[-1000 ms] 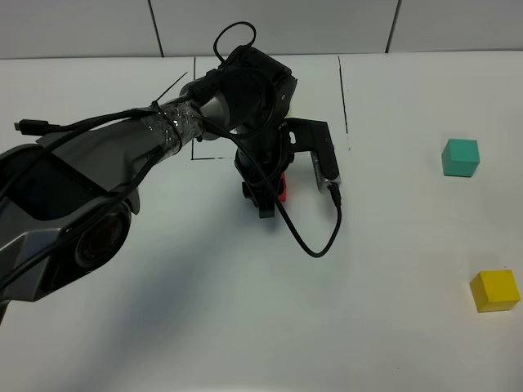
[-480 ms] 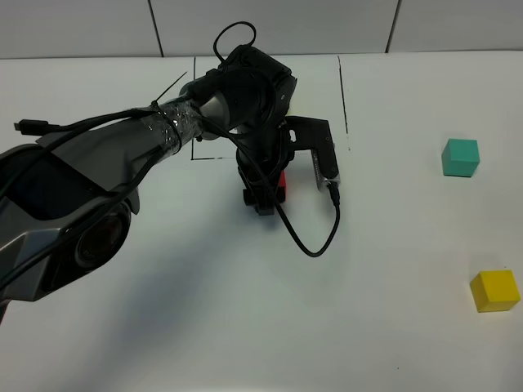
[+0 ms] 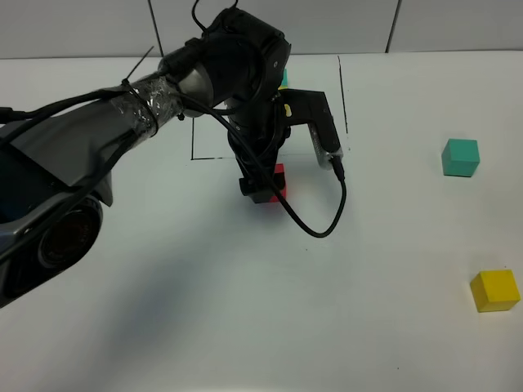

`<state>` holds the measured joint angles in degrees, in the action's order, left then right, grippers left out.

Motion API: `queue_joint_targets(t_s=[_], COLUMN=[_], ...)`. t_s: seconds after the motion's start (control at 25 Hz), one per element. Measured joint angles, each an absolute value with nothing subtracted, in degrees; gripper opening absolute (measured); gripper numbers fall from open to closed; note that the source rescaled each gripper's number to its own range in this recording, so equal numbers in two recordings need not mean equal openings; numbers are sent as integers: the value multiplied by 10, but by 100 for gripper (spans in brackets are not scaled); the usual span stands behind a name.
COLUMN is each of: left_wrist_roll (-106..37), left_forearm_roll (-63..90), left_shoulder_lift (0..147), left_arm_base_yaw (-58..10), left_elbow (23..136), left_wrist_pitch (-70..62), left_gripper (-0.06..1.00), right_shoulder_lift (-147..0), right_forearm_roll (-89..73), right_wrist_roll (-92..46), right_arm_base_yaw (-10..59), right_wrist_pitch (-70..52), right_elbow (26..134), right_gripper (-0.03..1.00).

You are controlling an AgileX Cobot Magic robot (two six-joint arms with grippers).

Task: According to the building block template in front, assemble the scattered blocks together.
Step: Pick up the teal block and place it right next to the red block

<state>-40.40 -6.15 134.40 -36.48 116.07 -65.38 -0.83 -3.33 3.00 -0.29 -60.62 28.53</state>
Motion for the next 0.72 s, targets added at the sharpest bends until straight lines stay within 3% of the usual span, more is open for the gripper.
queue_joint_targets(t_s=[0.36, 0.72], left_wrist_roll=[-306, -241], left_forearm_roll=[-58, -44], left_shoulder_lift=[1252, 1127], left_arm_base_yaw=[-355, -266], left_elbow=[1159, 1051], left_wrist_pitch=[-668, -669], left_gripper=[100, 100], right_shoulder_lift=[-8, -8], right_forearm_roll=[-33, -34], right_wrist_roll=[29, 29], right_arm_base_yaw=[-3, -3], right_wrist_pitch=[-606, -606], right_elbow=[285, 285], right_gripper=[75, 75])
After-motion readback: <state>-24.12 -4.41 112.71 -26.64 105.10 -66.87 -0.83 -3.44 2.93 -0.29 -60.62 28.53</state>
